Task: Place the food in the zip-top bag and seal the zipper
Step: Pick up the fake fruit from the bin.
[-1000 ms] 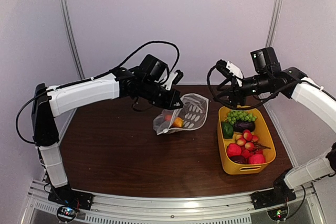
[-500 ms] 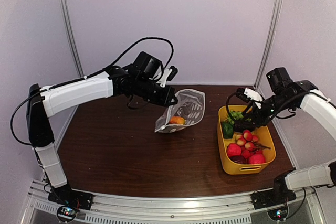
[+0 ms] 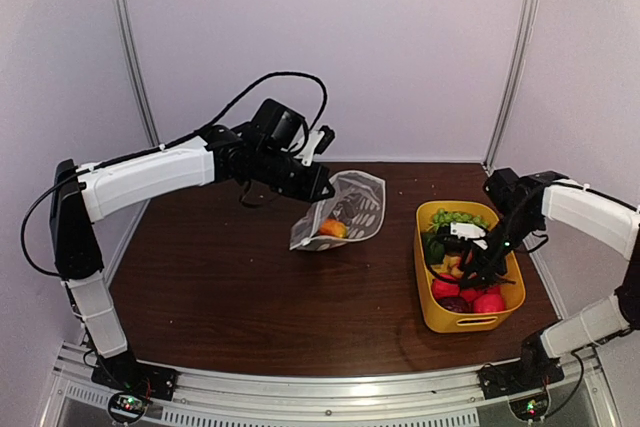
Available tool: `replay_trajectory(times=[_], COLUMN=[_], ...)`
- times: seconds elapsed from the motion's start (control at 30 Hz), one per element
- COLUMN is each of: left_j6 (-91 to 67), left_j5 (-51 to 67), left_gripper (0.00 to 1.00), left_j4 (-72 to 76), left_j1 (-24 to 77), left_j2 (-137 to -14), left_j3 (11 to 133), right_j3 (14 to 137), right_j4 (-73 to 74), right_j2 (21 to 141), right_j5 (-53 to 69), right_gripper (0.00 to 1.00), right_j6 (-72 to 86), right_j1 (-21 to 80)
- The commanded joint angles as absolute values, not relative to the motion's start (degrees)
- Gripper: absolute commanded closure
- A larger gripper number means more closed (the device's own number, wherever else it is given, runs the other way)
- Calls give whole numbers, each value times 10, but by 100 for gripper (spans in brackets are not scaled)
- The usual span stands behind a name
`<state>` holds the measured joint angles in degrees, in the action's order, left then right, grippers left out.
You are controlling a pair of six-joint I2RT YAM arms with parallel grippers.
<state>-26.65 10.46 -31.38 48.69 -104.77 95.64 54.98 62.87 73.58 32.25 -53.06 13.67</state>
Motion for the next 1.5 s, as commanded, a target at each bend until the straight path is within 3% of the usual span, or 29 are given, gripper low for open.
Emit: replay_trajectory(times=[0.0, 0.5, 0.87, 1.17, 1.47], left_j6=[-255, -258, -261, -264, -260], left_j5=[105, 112, 114, 122, 124], left_gripper=[100, 100, 100, 100, 100], left_j4=[-307, -309, -310, -309, -302], left_j1=[479, 473, 472, 472, 471], left_j2=[-1030, -1039, -1040, -1048, -1054], left_j3=[951, 959, 953, 953, 958], right_j3=[540, 533, 524, 529, 577], right_j4=[608, 551, 483, 469, 586], right_j2=[772, 833, 861, 821, 724], right_j5=[310, 279, 245, 264, 268], right_gripper=[43, 39, 41, 64, 67], right_j6=[-558, -563, -526, -499, -503], right_j1=[135, 181, 208, 210, 210])
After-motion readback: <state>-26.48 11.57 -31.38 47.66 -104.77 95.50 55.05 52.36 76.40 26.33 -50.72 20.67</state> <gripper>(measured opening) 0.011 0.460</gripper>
